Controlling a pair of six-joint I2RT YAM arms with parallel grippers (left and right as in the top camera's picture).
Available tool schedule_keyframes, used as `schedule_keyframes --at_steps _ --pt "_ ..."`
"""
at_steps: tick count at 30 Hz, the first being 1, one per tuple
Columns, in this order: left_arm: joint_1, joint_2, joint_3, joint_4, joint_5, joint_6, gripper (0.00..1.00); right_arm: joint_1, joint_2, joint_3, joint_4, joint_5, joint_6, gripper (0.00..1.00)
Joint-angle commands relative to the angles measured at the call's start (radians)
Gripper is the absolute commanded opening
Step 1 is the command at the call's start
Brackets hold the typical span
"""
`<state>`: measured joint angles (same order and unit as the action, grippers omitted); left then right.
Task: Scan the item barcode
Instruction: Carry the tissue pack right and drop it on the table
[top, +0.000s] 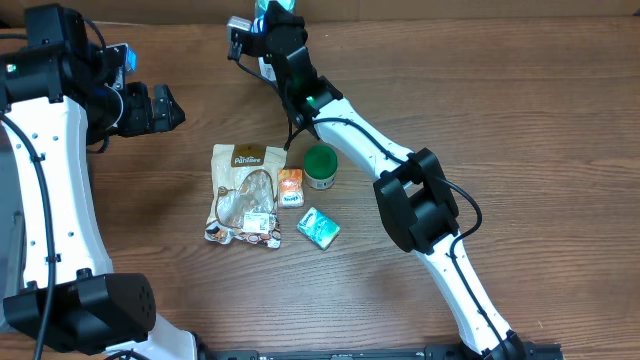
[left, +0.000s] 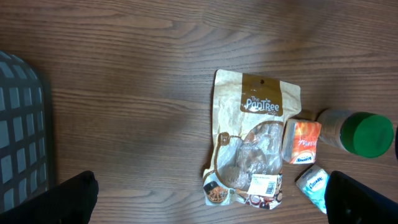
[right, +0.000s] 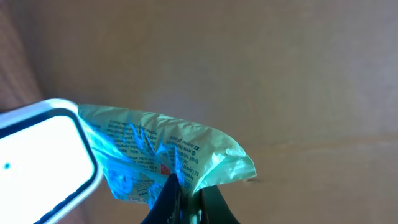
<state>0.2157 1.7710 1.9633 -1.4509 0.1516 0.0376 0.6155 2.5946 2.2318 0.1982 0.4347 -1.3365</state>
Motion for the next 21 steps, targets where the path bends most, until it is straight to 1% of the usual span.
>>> schedule_keyframes --at_steps 1,3,4,7,8,9,10,11,12,14,15,16,18,19,21 --pt "-0.008 -0.010 0.015 0.001 -0.003 0.028 1.00 -0.003 -0.167 0.013 -0.029 0.021 0.183 0.04" --pt "-0.007 -0.010 0.015 0.001 -0.003 0.028 1.00 -0.007 -0.274 0.013 -0.155 0.037 0.366 0.04" --pt "-0.007 -0.010 0.015 0.001 -0.003 0.028 1.00 -0.007 -0.309 0.013 -0.203 0.045 0.414 0.04" --pt "-0.008 -0.010 0.015 0.001 -0.003 0.028 1.00 -0.017 -0.469 0.013 -0.470 0.047 0.655 0.04" --pt "-0.007 -0.010 0.015 0.000 -0.003 0.028 1.00 -0.023 -0.515 0.013 -0.560 0.047 0.755 0.04" --pt "-0.007 -0.010 0.015 0.001 -0.003 0.028 1.00 -0.034 -0.572 0.013 -0.681 0.042 0.894 0.04" --pt "-0.007 -0.010 0.015 0.001 -0.003 0.028 1.00 -0.057 -0.645 0.013 -0.850 0.017 1.089 0.04" --pt "-0.007 -0.010 0.015 0.001 -0.003 0.028 0.99 -0.076 -0.684 0.013 -0.950 -0.027 1.173 0.04" --pt "-0.007 -0.010 0.015 0.001 -0.003 0.028 1.00 -0.091 -0.707 0.013 -1.021 -0.068 1.223 0.04" --pt "-0.007 -0.010 0.015 0.001 -0.003 0.028 1.00 -0.160 -0.772 0.013 -1.250 -0.174 1.374 0.04" --pt "-0.007 -0.010 0.015 0.001 -0.003 0.028 1.00 -0.200 -0.791 0.013 -1.358 -0.198 1.453 0.04" --pt "-0.008 -0.010 0.015 0.001 -0.003 0.028 1.00 -0.233 -0.800 0.013 -1.425 -0.206 1.503 0.04" --pt "-0.007 -0.010 0.015 0.000 -0.003 0.028 0.99 -0.357 -0.795 0.010 -1.625 -0.241 1.650 0.04" --pt "-0.007 -0.010 0.015 0.001 -0.003 0.028 0.99 -0.400 -0.790 0.003 -1.668 -0.271 1.672 0.04" --pt "-0.007 -0.010 0.015 0.000 -0.003 0.028 0.99 -0.478 -0.785 -0.027 -1.707 -0.339 1.674 0.04"
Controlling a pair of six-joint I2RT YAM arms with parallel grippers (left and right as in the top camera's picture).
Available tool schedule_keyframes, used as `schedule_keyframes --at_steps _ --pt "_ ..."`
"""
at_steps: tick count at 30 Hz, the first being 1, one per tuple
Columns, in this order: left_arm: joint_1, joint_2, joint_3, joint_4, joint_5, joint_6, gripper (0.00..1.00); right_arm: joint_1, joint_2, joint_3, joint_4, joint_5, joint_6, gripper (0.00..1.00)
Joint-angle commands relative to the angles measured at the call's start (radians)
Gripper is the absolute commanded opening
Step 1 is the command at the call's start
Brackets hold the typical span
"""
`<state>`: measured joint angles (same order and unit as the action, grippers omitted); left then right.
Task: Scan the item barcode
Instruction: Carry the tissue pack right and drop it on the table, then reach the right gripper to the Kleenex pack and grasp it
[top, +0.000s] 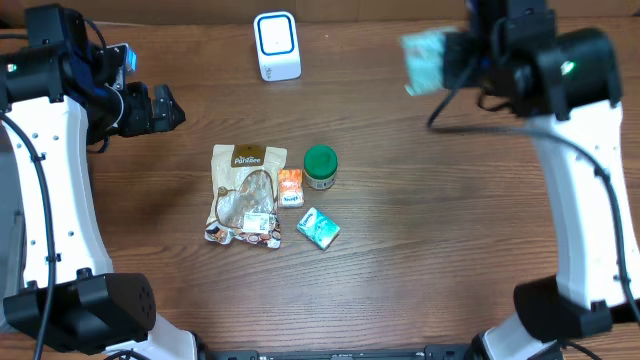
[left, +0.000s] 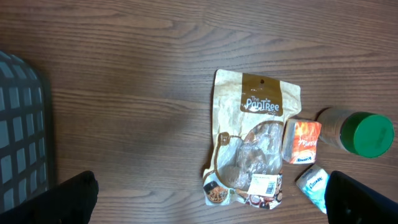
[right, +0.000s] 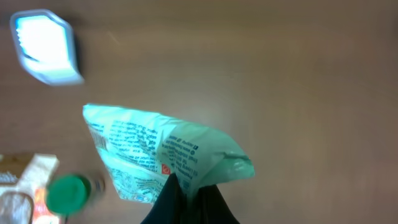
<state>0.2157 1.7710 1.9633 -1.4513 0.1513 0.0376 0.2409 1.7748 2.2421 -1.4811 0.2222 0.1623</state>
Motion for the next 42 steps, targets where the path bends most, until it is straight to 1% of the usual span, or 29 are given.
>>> schedule_keyframes --at_steps 1,2,5,7,12,17,19,22,24,25,26,27,28,30,32,33,37,38,40,42 --pt "-0.007 -0.010 0.015 0.001 -0.003 0.028 0.99 -0.138 0.035 -0.061 -0.029 -0.154 0.175 0.04" --pt "-0.007 -0.010 0.015 0.001 -0.003 0.028 0.99 -0.202 0.035 -0.114 -0.019 -0.195 0.175 0.04" --pt "-0.007 -0.010 0.015 0.001 -0.003 0.028 1.00 -0.315 0.035 -0.240 0.039 -0.274 0.176 0.04" --pt "-0.007 -0.010 0.015 0.001 -0.003 0.028 1.00 -0.401 0.035 -0.378 0.127 -0.340 0.179 0.04" --pt "-0.007 -0.010 0.015 0.001 -0.003 0.028 1.00 -0.528 0.035 -0.649 0.331 -0.419 0.210 0.04" --pt "-0.007 -0.010 0.015 0.001 -0.003 0.028 0.99 -0.601 0.035 -0.859 0.547 -0.418 0.236 0.04" --pt "-0.007 -0.010 0.015 0.001 -0.003 0.028 1.00 -0.619 0.035 -0.915 0.615 -0.418 0.261 0.04" --pt "-0.007 -0.010 0.015 0.001 -0.003 0.028 0.99 -0.655 0.035 -0.976 0.696 -0.416 0.262 0.04" --pt "-0.007 -0.010 0.015 0.001 -0.003 0.028 1.00 -0.669 0.035 -0.978 0.694 -0.406 0.261 0.04" --pt "-0.008 -0.010 0.015 0.001 -0.003 0.028 1.00 -0.673 0.035 -0.978 0.690 -0.394 0.260 0.08" --pt "-0.007 -0.010 0.015 0.001 -0.003 0.028 1.00 -0.674 0.035 -0.978 0.686 -0.384 0.260 0.18" --pt "-0.007 -0.010 0.015 0.001 -0.003 0.028 1.00 -0.675 0.035 -0.978 0.679 -0.380 0.258 0.29" --pt "-0.007 -0.010 0.015 0.001 -0.003 0.028 1.00 -0.675 0.035 -0.977 0.668 -0.380 0.253 0.37" --pt "-0.007 -0.010 0.015 0.001 -0.003 0.028 1.00 -0.675 0.034 -0.969 0.655 -0.381 0.253 0.44" --pt "-0.007 -0.010 0.015 0.001 -0.003 0.028 1.00 -0.675 0.034 -0.925 0.592 -0.390 0.238 0.45" --pt "-0.007 -0.010 0.015 0.001 -0.003 0.028 1.00 -0.665 0.034 -0.845 0.500 -0.419 0.170 0.45" --pt "-0.007 -0.010 0.015 0.001 -0.003 0.028 0.99 -0.609 0.033 -0.672 0.325 -0.468 0.080 0.45" --pt "-0.007 -0.010 0.015 0.001 -0.003 0.028 1.00 -0.575 0.033 -0.618 0.269 -0.529 0.006 0.45" --pt "-0.008 -0.010 0.015 0.001 -0.003 0.028 1.00 -0.515 0.033 -0.574 0.214 -0.593 -0.075 0.46" --pt "-0.007 -0.010 0.015 0.001 -0.003 0.028 0.99 -0.444 0.033 -0.570 0.180 -0.606 -0.114 0.50"
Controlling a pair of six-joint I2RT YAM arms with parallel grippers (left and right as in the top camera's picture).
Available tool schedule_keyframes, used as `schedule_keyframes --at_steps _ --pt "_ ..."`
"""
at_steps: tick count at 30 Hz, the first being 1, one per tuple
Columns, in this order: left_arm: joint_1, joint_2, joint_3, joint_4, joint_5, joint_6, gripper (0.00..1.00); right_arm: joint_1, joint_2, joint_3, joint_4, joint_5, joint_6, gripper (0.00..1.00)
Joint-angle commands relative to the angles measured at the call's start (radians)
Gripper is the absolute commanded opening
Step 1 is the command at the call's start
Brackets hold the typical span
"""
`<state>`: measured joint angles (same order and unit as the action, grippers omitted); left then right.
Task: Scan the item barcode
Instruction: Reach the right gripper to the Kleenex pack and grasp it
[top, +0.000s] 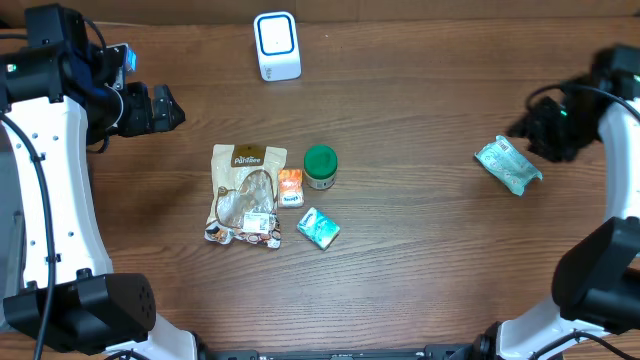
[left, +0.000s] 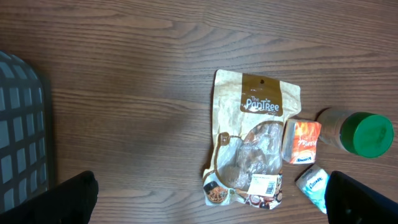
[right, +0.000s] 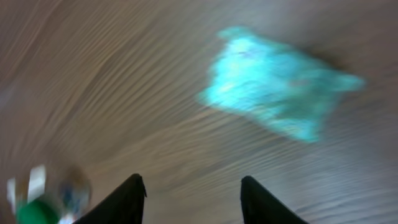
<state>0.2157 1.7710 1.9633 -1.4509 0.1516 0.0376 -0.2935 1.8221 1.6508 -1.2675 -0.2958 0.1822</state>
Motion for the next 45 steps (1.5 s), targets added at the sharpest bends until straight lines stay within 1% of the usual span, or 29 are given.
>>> schedule_keyframes --at_steps 1,2,3,7,9,12,18,19,23,30,42,45 --pt "-0.007 -0.010 0.015 0.001 -0.003 0.028 1.00 0.129 -0.013 0.014 -0.050 -0.088 -0.142 0.52" --pt "-0.007 -0.010 0.015 0.001 -0.003 0.028 1.00 0.154 -0.013 0.005 -0.056 -0.088 -0.147 0.55" --pt "-0.007 -0.010 0.015 0.001 -0.003 0.028 1.00 0.213 -0.013 -0.016 -0.065 -0.089 -0.150 0.56" --pt "-0.008 -0.010 0.015 0.000 -0.003 0.028 1.00 0.380 -0.013 -0.097 -0.053 -0.103 -0.150 0.56" --pt "-0.007 -0.010 0.015 0.001 -0.003 0.028 1.00 0.452 -0.013 -0.145 -0.019 -0.129 -0.138 0.55" --pt "-0.007 -0.010 0.015 0.001 -0.003 0.028 1.00 0.560 -0.013 -0.238 0.084 -0.182 -0.072 0.52" --pt "-0.007 -0.010 0.015 0.001 -0.003 0.028 0.99 0.711 -0.013 -0.409 0.320 -0.182 0.118 0.50" --pt "-0.008 -0.010 0.015 0.000 -0.003 0.028 0.99 0.732 -0.013 -0.439 0.368 -0.198 0.153 0.48" --pt "-0.007 -0.010 0.015 0.000 -0.003 0.028 0.99 0.784 -0.013 -0.520 0.499 -0.248 0.237 0.43" --pt "-0.007 -0.010 0.015 0.001 -0.003 0.028 1.00 0.807 -0.013 -0.607 0.609 -0.249 0.326 0.39" --pt "-0.007 -0.010 0.015 0.001 -0.003 0.028 1.00 0.831 -0.013 -0.671 0.715 -0.267 0.402 0.36" --pt "-0.007 -0.010 0.015 0.001 -0.003 0.028 0.99 0.831 -0.011 -0.684 0.736 -0.264 0.449 0.33"
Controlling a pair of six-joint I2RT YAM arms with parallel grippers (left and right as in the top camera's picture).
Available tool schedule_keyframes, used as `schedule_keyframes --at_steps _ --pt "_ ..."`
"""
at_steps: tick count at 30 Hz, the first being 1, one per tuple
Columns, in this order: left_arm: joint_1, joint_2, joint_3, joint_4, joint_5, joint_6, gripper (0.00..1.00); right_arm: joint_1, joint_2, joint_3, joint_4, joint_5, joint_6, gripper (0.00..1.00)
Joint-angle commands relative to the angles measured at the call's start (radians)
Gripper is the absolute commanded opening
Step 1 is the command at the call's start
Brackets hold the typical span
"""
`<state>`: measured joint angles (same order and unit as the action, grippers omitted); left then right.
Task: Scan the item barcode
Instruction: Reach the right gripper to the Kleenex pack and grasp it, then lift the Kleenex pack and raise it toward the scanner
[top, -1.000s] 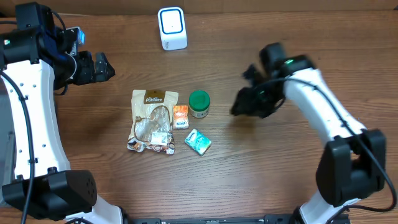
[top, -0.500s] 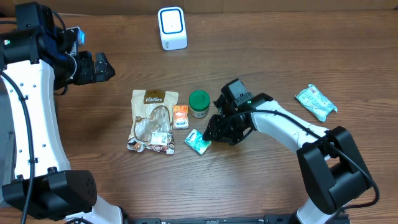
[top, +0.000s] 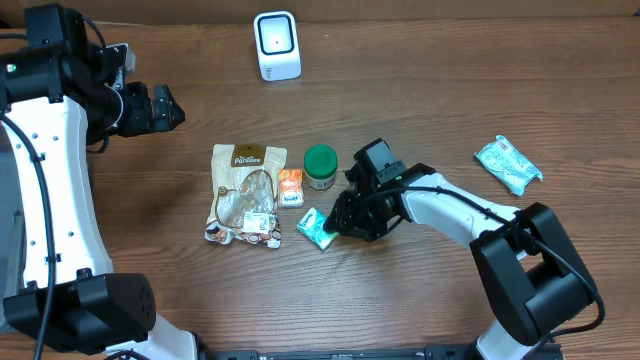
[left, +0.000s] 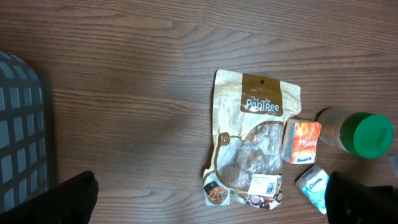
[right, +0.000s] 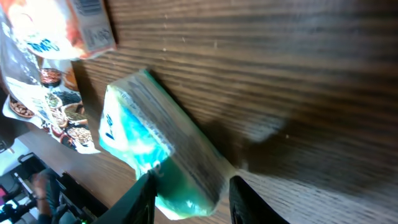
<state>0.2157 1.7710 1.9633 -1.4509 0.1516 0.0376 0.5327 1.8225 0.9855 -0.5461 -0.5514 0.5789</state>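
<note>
The white barcode scanner (top: 277, 45) stands at the table's back edge. A small teal tissue packet (top: 318, 228) lies in the middle. My right gripper (top: 343, 223) is low at its right end. In the right wrist view the packet (right: 163, 152) lies between the open fingers of that gripper (right: 189, 190), and the left finger (right: 147, 193) touches it. A larger teal packet (top: 508, 165) lies alone at the right. My left gripper (top: 165, 108) hangs open at the far left, high above the table, with nothing in it (left: 211, 211).
A brown snack pouch (top: 245, 195), an orange sachet (top: 290, 187) and a green-lidded jar (top: 320, 166) lie close beside the small packet. A grey basket (left: 18, 124) shows at the left edge of the left wrist view.
My right gripper was open at the far right beside the larger teal packet. Now it is in the middle, open around the small teal packet. The left arm has not moved.
My right gripper held the larger teal packet up at the scanner, then held it high over the back right. Then the packet lay on the table at the right with the gripper open beside it. Now the gripper straddles the small packet.
</note>
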Motion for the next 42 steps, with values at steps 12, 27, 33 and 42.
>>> schedule_keyframes --at_steps 12,27,33,42 --pt "-0.008 -0.010 0.015 0.001 -0.003 0.028 1.00 0.016 0.014 -0.013 0.021 -0.017 0.099 0.04" --pt "-0.007 -0.010 0.015 0.001 -0.003 0.028 1.00 -0.187 -0.490 0.005 -0.023 -0.400 -0.060 0.04" --pt "-0.007 -0.010 0.015 0.001 -0.003 0.028 0.99 -0.336 -0.505 0.005 0.060 -0.688 0.003 0.04" --pt "-0.007 -0.010 0.015 0.001 -0.003 0.028 0.99 -0.502 -0.504 0.005 0.224 -0.823 0.354 0.04"
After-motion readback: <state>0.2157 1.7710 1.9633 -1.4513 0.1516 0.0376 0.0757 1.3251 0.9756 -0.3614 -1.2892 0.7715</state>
